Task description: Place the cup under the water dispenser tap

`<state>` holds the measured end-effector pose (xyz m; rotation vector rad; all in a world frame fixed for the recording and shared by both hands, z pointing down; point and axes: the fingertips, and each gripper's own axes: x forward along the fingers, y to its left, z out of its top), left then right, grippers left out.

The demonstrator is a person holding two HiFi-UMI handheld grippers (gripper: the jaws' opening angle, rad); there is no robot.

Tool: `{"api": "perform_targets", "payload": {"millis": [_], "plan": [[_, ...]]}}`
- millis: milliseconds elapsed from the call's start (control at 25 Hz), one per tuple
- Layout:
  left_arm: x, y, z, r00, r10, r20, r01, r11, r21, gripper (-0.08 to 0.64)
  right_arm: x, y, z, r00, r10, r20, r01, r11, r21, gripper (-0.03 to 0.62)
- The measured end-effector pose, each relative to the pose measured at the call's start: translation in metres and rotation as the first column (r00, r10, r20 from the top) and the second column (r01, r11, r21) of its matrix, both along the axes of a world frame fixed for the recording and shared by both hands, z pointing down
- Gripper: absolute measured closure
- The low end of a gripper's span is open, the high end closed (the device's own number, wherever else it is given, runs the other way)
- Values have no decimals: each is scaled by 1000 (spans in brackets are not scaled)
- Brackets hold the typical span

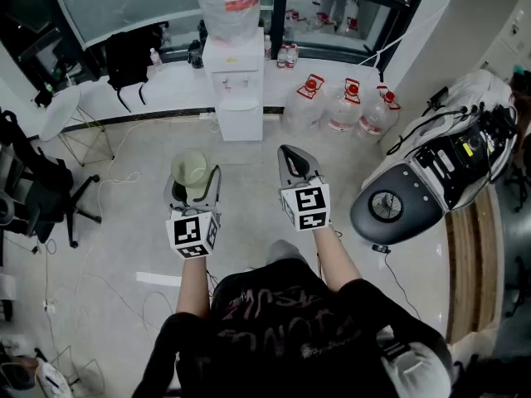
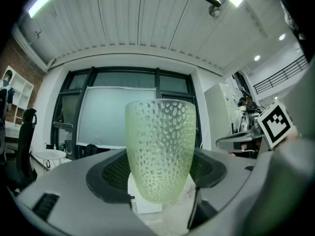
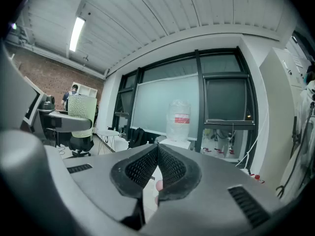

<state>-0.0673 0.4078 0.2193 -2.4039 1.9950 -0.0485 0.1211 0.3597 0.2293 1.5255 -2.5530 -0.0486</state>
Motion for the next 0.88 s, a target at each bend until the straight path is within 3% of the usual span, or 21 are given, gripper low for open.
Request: {"api": "perform_targets", "payload": {"millis": [880], "plan": [[-15,0,13,1000,10,-9,-10,1000,-24,207,-17,0,10,999,10,-37,-11,1000,-14,578]]}}
